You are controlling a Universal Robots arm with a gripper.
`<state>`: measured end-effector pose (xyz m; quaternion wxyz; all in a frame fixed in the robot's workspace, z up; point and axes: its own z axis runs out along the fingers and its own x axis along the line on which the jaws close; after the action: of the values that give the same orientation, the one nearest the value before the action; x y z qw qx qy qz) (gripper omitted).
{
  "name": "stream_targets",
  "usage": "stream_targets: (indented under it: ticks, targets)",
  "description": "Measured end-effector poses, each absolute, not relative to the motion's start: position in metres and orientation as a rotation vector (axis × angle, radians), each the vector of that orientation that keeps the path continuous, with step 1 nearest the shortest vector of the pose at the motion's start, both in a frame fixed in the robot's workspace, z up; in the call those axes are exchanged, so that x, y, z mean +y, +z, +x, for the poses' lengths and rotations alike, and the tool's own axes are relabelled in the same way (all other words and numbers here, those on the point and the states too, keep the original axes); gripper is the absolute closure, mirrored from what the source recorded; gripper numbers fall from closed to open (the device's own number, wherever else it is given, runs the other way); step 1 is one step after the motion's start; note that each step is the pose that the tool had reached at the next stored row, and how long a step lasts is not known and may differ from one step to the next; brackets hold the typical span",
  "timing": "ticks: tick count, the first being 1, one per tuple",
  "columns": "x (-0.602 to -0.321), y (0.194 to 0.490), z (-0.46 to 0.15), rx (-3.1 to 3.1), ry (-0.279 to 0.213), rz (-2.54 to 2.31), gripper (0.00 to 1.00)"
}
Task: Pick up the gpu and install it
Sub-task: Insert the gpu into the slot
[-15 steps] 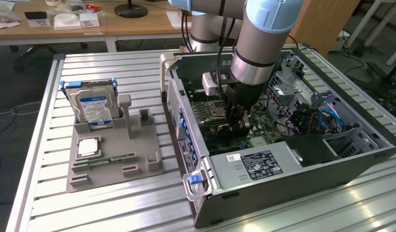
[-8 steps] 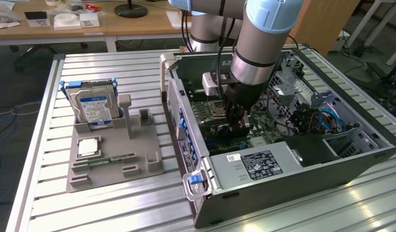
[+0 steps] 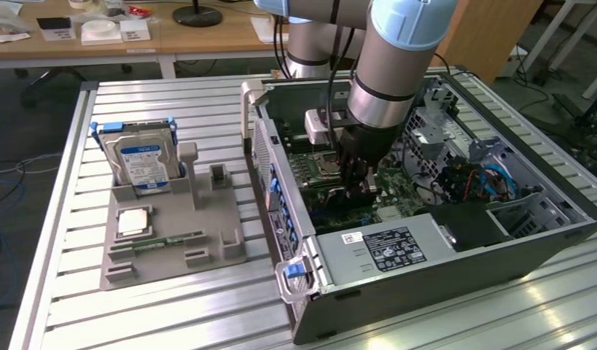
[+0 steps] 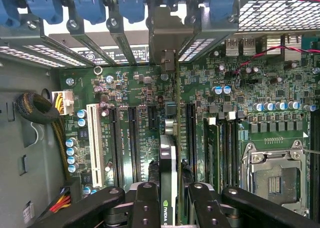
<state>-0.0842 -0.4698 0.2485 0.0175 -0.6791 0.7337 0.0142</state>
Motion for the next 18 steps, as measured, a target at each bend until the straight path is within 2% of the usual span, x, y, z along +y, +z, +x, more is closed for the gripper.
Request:
stream_targets:
  ticks: [18]
  targets:
    - [-0.4697, 0.2494, -0.0841, 2.28, 0.044, -2.11, 0.73]
